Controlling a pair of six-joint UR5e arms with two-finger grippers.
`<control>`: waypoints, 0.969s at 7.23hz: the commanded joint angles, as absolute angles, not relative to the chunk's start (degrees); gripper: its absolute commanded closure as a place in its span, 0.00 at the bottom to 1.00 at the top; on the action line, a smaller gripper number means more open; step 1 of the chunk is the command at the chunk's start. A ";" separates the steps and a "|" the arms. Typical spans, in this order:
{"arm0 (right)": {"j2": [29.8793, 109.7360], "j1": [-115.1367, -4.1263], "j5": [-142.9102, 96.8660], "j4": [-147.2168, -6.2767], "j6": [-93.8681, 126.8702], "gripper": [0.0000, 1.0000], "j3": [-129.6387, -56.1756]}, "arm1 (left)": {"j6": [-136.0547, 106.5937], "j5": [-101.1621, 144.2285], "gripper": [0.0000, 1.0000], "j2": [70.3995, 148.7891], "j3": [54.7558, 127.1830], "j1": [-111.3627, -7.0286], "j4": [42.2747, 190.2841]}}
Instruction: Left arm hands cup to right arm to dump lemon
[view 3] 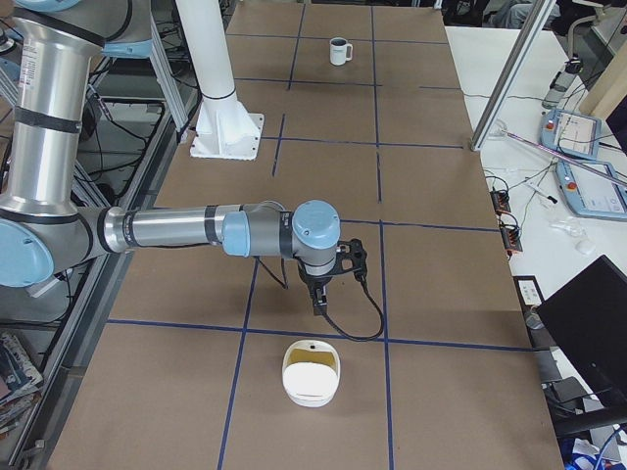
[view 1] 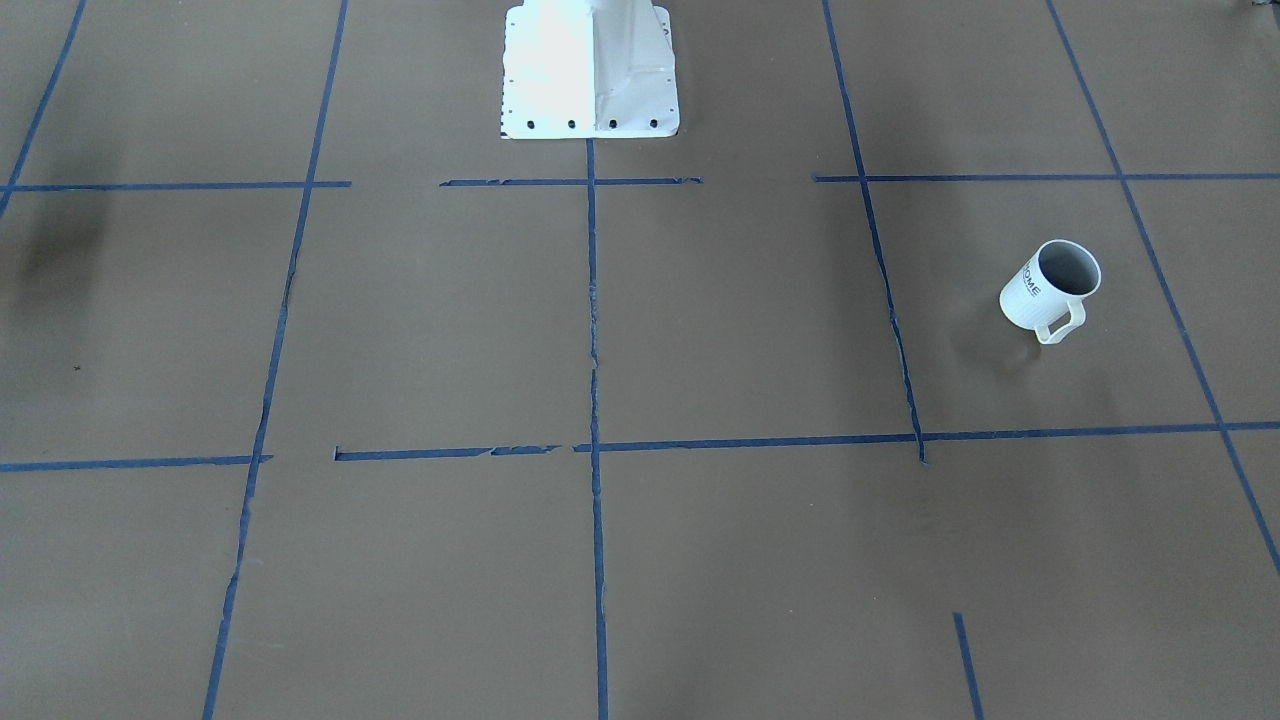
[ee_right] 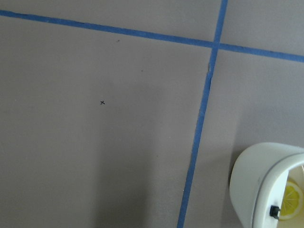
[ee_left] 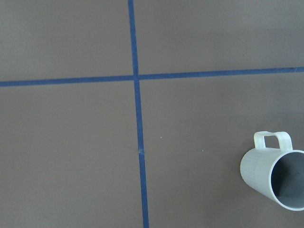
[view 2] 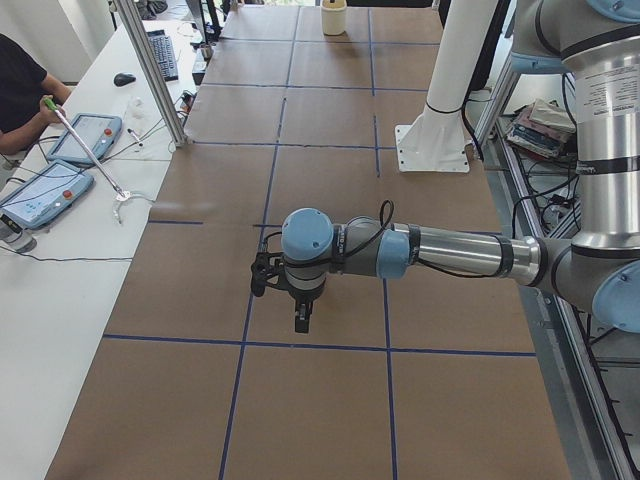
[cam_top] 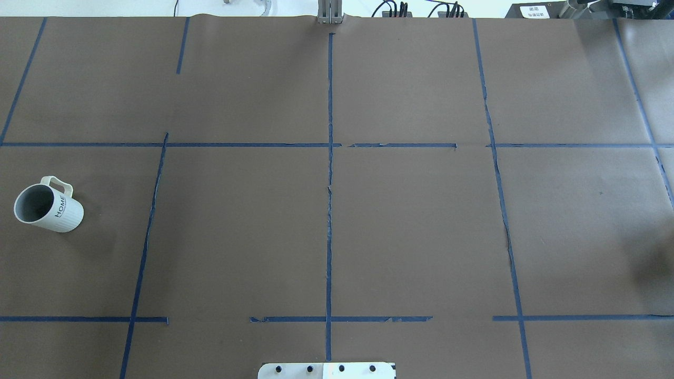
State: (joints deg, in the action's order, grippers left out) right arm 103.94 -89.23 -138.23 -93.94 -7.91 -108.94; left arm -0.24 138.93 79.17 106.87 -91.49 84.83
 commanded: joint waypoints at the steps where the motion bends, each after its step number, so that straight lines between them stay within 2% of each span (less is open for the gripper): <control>1: 105.12 -89.74 -134.76 -94.31 -8.09 0.00 -109.68 | 1.91 134.69 0.00 76.40 108.10 -91.32 82.26; 7: 106.61 -89.47 -135.09 -95.10 -2.64 0.00 -109.42 | 3.08 133.86 0.00 74.27 110.48 -91.14 84.11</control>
